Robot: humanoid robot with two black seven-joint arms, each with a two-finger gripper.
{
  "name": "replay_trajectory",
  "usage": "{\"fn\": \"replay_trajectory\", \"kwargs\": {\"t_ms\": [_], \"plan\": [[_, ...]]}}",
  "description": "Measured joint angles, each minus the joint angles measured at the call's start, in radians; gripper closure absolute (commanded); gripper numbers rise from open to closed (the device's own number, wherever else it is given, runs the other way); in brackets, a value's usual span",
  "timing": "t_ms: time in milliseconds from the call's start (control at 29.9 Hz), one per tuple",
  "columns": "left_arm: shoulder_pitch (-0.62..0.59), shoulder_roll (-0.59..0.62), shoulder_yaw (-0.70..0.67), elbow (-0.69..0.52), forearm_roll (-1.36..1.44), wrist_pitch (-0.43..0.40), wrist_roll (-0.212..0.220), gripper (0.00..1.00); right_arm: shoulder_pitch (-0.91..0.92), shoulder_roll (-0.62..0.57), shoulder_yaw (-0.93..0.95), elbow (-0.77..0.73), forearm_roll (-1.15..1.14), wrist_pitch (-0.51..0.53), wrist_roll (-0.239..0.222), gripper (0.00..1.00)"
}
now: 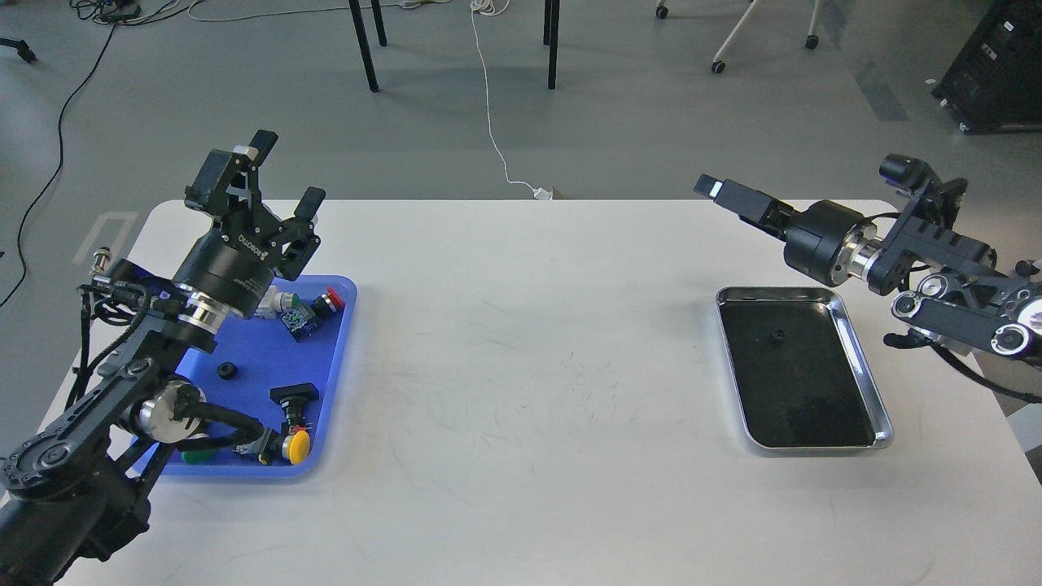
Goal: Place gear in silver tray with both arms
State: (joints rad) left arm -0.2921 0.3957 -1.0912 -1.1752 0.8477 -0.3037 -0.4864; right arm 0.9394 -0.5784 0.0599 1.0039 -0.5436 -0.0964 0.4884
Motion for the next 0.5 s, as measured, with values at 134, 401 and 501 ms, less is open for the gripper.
{"fn": "replay_trajectory", "kwargs": {"t_ms": [134,401,501], "plan": [[0.040,0.062,0.032,-0.067,0.236,0.001,-0.002,0.02,-0.174,0.082,0.266,-0.009,0.105,0.012,0.000,0.01],[0.020,0.288,0.139,-0.118,0.899,0.051,-0.003,0.02,-0.289,0.166,0.379,-0.033,0.287,0.165,0.000,0.01],[0.002,0.408,0.173,-0.110,1.156,0.065,-0.003,0.02,-0.291,0.168,0.374,-0.043,0.297,0.172,0.000,0.01]]}}
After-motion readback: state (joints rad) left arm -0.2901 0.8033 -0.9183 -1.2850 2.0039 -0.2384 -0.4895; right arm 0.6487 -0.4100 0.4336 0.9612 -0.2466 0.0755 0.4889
